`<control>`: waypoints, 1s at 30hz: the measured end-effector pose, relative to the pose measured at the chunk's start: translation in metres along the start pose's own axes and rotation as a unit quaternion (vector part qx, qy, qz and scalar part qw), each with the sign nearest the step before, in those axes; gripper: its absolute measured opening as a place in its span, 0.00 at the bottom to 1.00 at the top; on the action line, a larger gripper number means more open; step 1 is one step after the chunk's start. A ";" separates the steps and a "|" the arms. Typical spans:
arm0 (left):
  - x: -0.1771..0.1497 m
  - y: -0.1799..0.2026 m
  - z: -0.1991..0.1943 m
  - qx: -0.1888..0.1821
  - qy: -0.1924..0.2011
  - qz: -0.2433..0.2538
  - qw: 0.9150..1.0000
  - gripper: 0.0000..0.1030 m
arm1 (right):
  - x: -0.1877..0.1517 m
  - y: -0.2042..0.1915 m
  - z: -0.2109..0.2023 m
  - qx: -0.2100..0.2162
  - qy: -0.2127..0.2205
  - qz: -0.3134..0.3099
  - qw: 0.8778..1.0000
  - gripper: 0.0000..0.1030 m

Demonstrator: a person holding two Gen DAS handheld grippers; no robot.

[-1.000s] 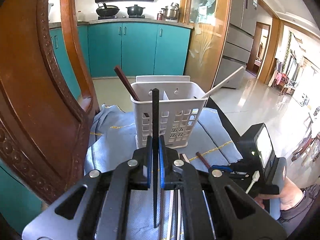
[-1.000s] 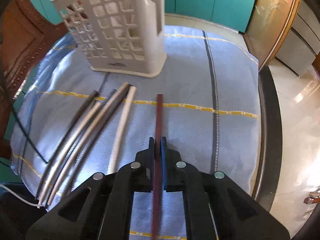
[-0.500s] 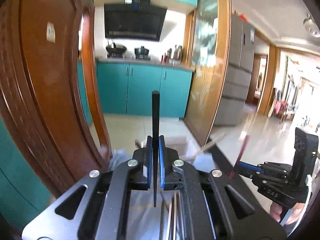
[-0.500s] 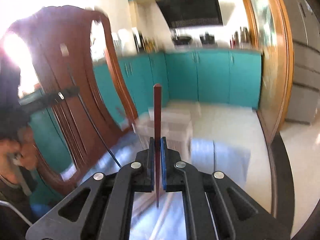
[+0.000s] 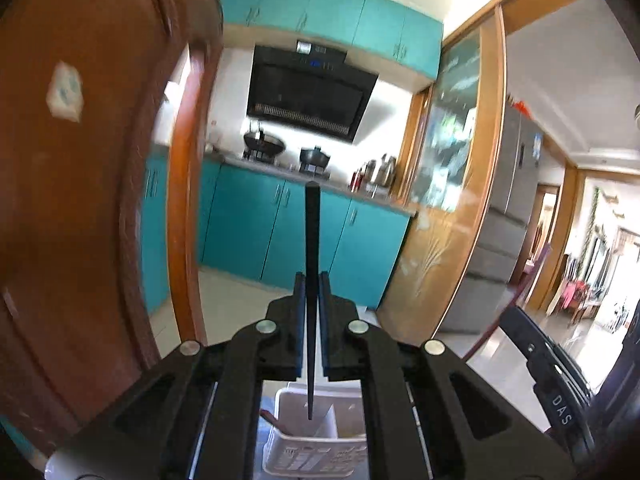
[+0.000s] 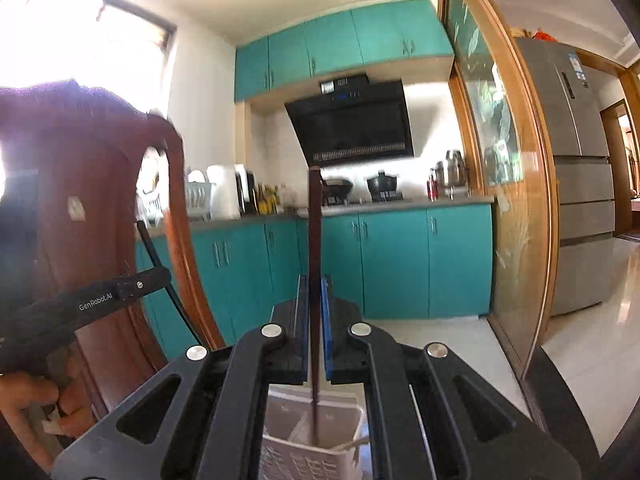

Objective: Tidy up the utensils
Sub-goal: 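Carry both chopsticks over the white basket and open both tools to drop them, then move the right tool to a light wooden chopstick while the left tool returns to the pile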

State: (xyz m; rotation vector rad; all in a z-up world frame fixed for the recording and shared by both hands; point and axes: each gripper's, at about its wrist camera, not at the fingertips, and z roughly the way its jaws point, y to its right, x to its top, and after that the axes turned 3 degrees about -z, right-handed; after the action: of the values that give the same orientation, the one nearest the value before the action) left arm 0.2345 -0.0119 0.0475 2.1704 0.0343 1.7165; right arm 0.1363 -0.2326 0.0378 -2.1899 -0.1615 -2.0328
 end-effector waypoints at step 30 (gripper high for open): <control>-0.096 -0.016 -0.006 0.001 -0.163 0.100 0.982 0.09 | -0.179 -0.030 0.019 0.047 -0.420 -0.087 0.902 0.14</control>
State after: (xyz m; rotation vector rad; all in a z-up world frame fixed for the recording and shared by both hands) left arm 0.2080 -0.0191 -0.0459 2.5002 -0.2765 1.4322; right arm 0.1359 -0.1960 -0.1412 -2.8992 -0.5429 -0.9588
